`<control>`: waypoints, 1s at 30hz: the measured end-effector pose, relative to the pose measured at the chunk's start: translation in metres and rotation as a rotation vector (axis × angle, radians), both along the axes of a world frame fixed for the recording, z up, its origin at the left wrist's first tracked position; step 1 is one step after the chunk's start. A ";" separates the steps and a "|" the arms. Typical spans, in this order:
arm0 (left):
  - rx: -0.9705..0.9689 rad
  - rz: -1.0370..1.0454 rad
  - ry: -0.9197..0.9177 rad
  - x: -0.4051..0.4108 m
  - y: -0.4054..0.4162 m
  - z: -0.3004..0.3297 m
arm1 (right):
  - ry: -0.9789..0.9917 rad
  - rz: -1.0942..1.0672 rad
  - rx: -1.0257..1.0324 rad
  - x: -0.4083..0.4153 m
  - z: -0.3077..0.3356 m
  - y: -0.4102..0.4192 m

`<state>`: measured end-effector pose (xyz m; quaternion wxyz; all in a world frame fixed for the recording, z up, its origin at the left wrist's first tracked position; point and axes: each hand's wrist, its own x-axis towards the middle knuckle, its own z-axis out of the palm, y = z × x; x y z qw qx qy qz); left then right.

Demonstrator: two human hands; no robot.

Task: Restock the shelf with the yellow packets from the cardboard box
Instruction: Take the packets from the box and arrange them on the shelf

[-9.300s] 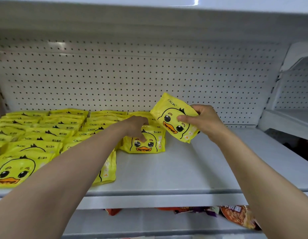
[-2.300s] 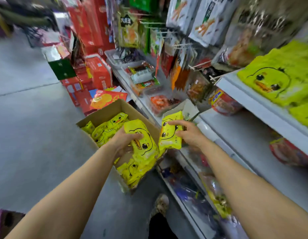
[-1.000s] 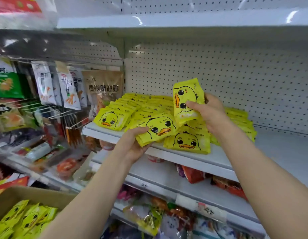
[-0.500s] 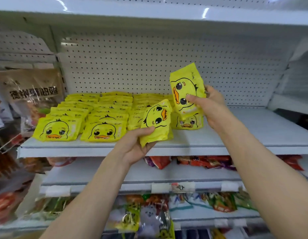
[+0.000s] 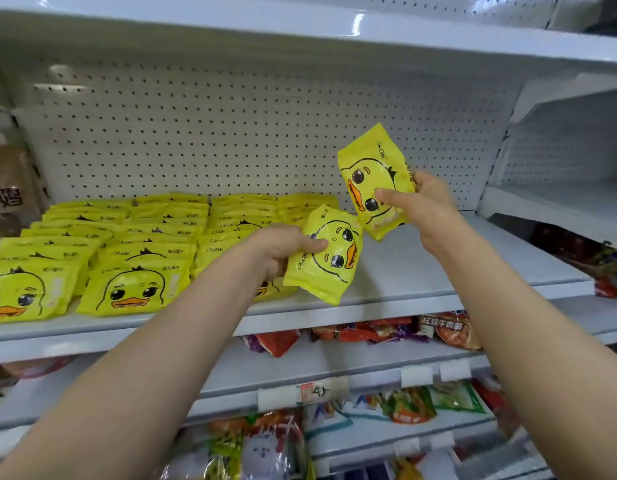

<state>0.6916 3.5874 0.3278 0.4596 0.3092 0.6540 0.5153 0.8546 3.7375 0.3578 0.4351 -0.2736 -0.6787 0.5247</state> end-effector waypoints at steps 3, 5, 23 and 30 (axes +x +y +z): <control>-0.102 -0.036 0.335 0.002 0.026 0.017 | -0.025 -0.028 0.024 0.005 0.001 0.023; -0.172 -0.038 0.587 0.000 0.046 0.022 | -0.056 -0.038 0.041 0.008 0.003 0.037; -0.277 -0.265 1.109 -0.040 0.113 -0.016 | -0.378 0.142 0.169 0.018 -0.004 0.091; -0.207 -0.220 1.172 -0.054 0.114 -0.025 | -0.447 0.228 0.157 0.018 -0.014 0.094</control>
